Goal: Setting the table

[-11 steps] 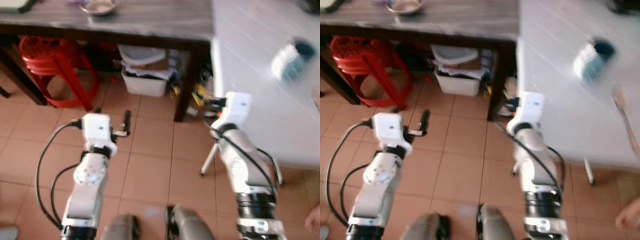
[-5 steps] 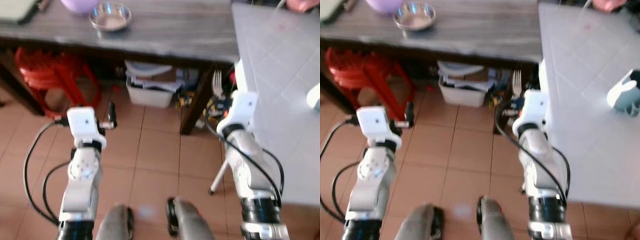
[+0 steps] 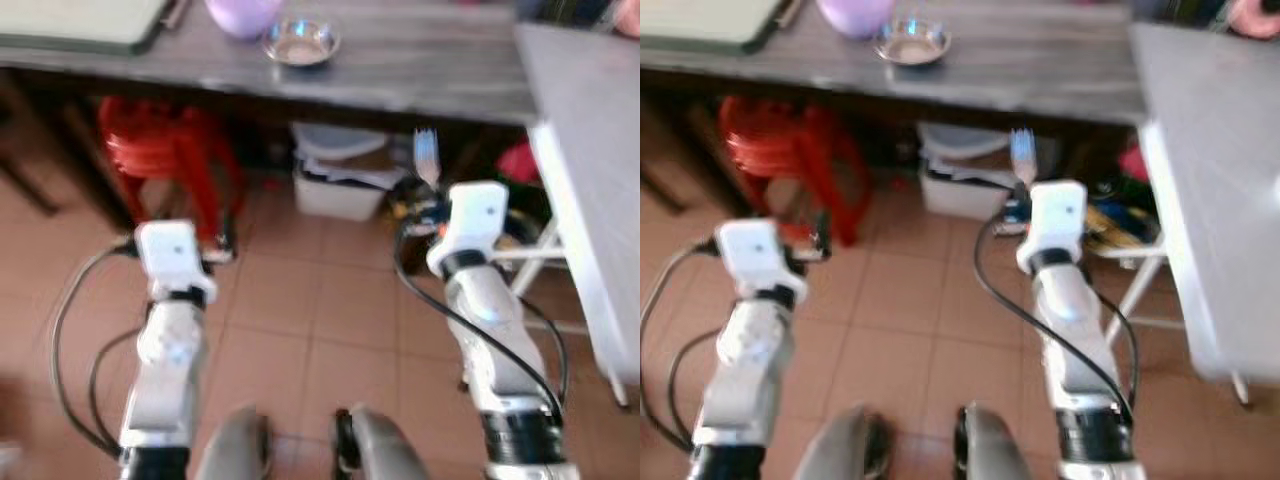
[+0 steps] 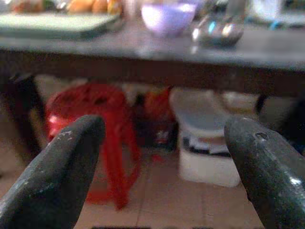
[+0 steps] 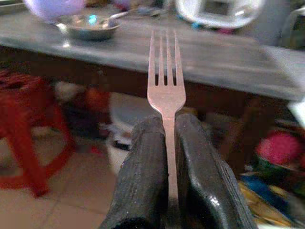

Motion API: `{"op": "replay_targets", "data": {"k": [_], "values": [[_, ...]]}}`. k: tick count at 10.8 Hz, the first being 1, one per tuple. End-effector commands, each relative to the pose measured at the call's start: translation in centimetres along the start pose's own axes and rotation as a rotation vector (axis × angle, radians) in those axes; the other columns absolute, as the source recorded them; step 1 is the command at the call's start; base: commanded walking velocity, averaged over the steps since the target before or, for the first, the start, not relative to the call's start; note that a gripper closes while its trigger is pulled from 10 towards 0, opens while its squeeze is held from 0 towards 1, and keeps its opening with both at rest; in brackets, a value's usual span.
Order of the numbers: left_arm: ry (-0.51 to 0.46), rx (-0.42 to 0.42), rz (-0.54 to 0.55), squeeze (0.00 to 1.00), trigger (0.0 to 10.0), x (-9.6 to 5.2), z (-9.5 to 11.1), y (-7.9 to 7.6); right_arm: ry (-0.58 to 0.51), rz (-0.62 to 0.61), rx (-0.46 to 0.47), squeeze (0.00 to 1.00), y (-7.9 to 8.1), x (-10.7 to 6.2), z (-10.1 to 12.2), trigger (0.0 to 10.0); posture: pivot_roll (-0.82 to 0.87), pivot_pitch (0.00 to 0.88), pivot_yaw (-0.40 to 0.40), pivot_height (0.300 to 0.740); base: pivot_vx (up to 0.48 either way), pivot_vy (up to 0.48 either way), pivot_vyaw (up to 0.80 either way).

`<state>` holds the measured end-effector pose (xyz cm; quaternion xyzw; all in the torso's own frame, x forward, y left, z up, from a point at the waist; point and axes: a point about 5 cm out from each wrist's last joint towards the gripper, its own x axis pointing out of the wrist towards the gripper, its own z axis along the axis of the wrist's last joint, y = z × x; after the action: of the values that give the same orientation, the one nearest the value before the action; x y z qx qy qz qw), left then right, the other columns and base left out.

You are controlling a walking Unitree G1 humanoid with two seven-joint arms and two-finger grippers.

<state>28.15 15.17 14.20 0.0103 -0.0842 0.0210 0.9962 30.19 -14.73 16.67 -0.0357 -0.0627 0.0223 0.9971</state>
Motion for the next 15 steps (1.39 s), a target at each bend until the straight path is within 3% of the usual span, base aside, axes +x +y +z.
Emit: {"op": "replay_targets", "data": {"k": [1, 4, 8, 10, 15], "values": [[0.005, 0.023, 0.011, 0.0, 10.0, -0.2, -0.1, 0.6, -0.023, -0.01, -0.006, 0.0, 0.1, 0.1, 0.4, 10.0, -0.03, 0.207, -0.042, 0.74, 0.48, 0.0, 0.0], [0.003, 0.002, -0.018, 0.0, 10.0, -0.5, -0.2, -0.1, -0.008, -0.038, 0.045, 0.0, 0.1, 0.5, 0.2, 10.0, -0.02, 0.208, -0.035, 0.74, 0.48, 0.0, 0.0], [0.009, -0.013, -0.068, 0.0, 10.0, -1.1, -0.3, -1.0, 0.007, -0.073, 0.041, 0.0, 0.0, 0.4, -0.2, 10.0, -0.02, 0.211, -0.034, 0.74, 0.472, 0.0, 0.0], [0.007, -0.017, -0.074, 0.0, 10.0, -1.1, -0.3, -1.1, 0.011, -0.033, 0.099, 0.0, 0.4, 0.4, -0.1, 10.0, -0.02, 0.21, -0.037, 0.74, 0.469, 0.0, 0.0], [0.02, -0.021, -0.126, 0.0, 10.0, -1.7, -0.7, -1.6, 0.002, -0.028, 0.106, 0.0, 0.4, 0.6, 0.1, 10.0, -0.02, 0.206, -0.04, 0.74, 0.399, 0.0, -0.16]]}}
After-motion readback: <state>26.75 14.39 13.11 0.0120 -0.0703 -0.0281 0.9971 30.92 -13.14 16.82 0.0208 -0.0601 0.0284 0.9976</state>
